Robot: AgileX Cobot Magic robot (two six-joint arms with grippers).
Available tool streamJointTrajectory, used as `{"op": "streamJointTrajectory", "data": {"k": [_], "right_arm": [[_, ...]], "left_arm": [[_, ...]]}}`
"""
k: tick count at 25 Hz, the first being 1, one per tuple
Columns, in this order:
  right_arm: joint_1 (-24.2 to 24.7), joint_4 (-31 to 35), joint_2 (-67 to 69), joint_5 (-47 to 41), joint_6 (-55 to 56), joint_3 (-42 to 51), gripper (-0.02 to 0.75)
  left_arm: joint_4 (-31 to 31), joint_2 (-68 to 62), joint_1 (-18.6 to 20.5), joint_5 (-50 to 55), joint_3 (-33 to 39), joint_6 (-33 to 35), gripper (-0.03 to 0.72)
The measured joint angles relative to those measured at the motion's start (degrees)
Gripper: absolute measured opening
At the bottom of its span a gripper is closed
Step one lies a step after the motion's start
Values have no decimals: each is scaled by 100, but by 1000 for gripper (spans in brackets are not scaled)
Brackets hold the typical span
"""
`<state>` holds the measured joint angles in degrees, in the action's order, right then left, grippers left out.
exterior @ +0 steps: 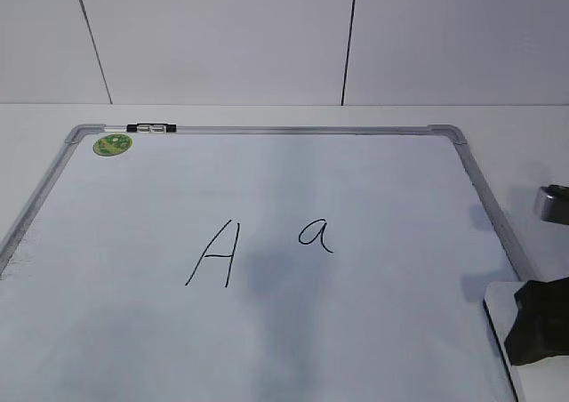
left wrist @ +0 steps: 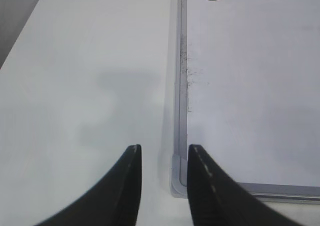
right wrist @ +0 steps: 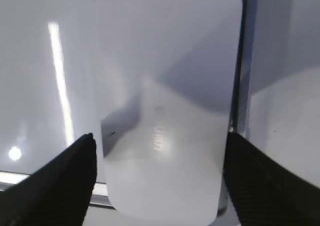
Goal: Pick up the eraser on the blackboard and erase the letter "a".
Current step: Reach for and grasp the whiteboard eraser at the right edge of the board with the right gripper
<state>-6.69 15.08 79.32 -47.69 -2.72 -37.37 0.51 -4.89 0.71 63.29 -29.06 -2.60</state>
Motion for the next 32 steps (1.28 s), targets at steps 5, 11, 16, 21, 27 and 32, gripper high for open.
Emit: {"op": "streamJointTrajectory", "data": {"k": [5, 11, 16, 21, 27, 32], "right_arm": [[0, -71, 0, 23, 0, 0, 626], [0, -159, 0, -21, 0, -112, 619], [0, -371, 37, -312, 99, -397, 615], [0, -563, 73, -751, 272, -632, 614], [-257, -690, 73, -1088, 482, -895, 610], [-742, -1100, 186, -1240, 1028, -1123, 603]], "left_arm": [[0, 0, 0, 0, 0, 0, 239], [0, 0, 0, 0, 0, 0, 239], [0, 0, 0, 0, 0, 0, 239], [0, 0, 0, 0, 0, 0, 239], [0, 0, 0, 0, 0, 0, 239], [0, 0, 0, 0, 0, 0, 239]]}}
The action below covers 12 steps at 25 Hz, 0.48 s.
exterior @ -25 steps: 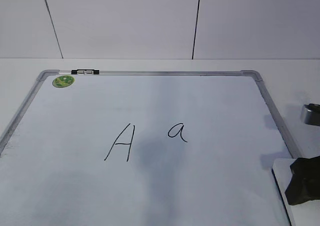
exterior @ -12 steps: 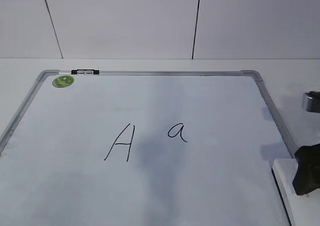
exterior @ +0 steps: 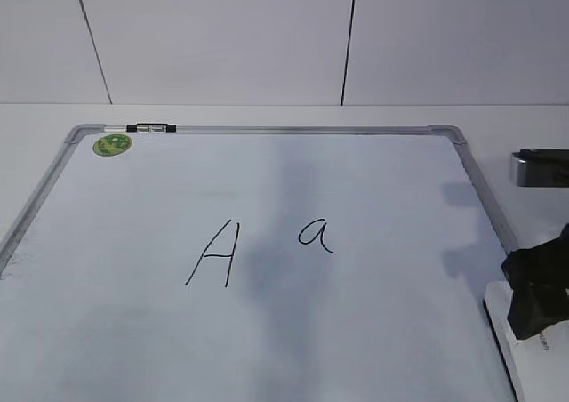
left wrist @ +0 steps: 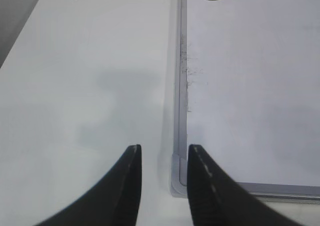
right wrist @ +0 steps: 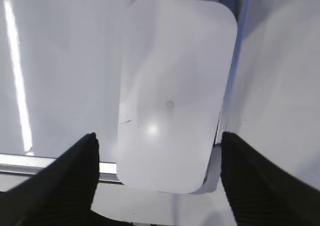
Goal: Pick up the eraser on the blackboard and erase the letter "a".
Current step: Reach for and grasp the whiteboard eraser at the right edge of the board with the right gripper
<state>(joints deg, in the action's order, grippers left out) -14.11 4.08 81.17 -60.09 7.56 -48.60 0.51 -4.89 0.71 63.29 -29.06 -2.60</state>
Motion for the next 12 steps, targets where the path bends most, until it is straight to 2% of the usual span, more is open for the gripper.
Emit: {"op": "streamJointTrajectory", "data": {"k": [12], "right_arm": [[-40, -53, 359, -245, 156, -155, 602]], "left_arm": [[-51, 0, 0, 0, 0, 0, 239]]}}
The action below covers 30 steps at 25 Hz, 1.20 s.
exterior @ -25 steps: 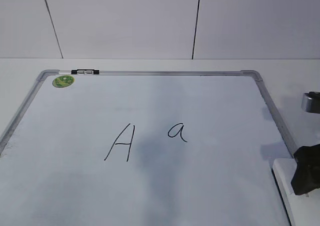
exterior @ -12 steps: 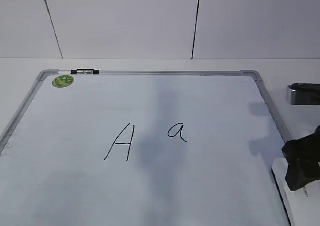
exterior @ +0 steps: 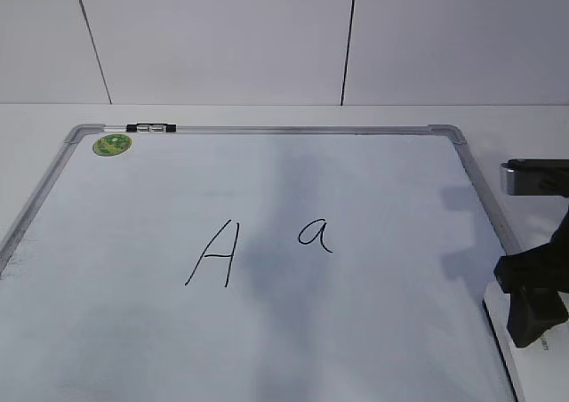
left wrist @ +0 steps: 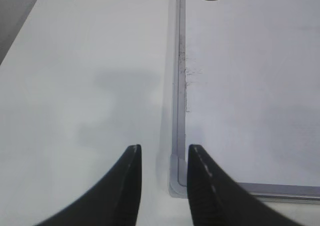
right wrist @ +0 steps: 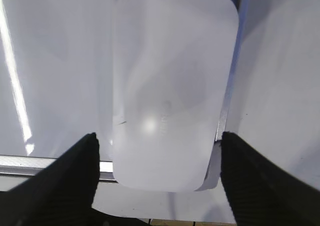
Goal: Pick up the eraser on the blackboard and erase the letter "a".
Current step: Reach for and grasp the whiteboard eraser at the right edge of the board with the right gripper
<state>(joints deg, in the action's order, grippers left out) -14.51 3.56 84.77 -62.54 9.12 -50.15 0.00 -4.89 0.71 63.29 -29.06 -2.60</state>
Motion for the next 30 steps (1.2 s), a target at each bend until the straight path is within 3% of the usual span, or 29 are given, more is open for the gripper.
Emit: {"op": "streamJointTrajectory", "data": {"k": [30], "right_arm": [[-13, -71, 279, 215, 36, -9, 594]], "left_arm": [[0, 0, -54, 0, 0, 0, 238]]}}
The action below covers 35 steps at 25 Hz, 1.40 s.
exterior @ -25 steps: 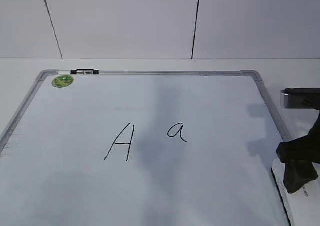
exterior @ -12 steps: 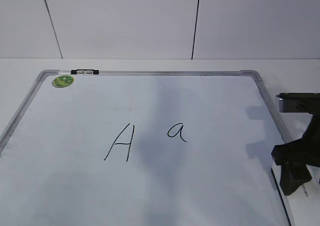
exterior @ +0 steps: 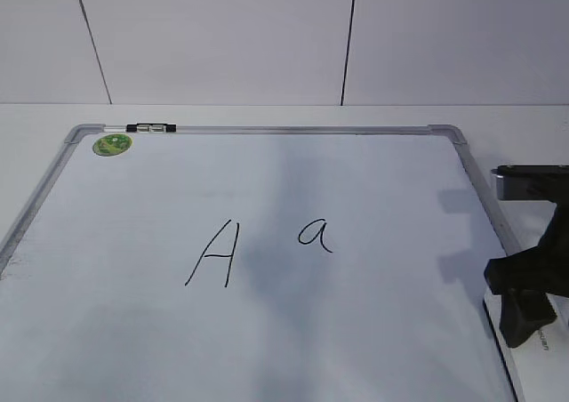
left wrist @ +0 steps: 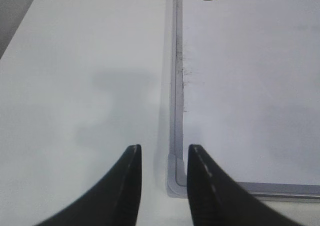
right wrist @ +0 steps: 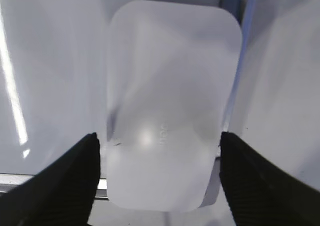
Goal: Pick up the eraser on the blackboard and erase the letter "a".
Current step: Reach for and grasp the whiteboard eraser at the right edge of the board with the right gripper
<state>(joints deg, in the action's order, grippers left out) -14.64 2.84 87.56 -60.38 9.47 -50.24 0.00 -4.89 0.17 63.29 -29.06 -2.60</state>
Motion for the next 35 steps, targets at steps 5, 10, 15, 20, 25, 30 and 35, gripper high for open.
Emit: {"op": "streamJointTrajectory", "data": {"k": [5, 10, 15, 20, 25, 30, 35], "right_arm": [[0, -153, 0, 0, 0, 0, 594], [0, -166, 0, 0, 0, 0, 594], [0, -166, 0, 119, 0, 0, 593], [0, -166, 0, 120, 1, 0, 593], [0, -210, 0, 50, 34, 0, 593], [0, -284, 0, -109, 50, 0, 593], [0, -150, 0, -289, 50, 0, 627]], "left_arm": [[0, 0, 0, 0, 0, 0, 239], [0, 0, 0, 0, 0, 0, 238], [0, 0, 0, 0, 0, 0, 237], [0, 0, 0, 0, 0, 0, 237], [0, 0, 0, 0, 0, 0, 237], [0, 0, 0, 0, 0, 0, 237], [0, 0, 0, 0, 0, 0, 237]]}}
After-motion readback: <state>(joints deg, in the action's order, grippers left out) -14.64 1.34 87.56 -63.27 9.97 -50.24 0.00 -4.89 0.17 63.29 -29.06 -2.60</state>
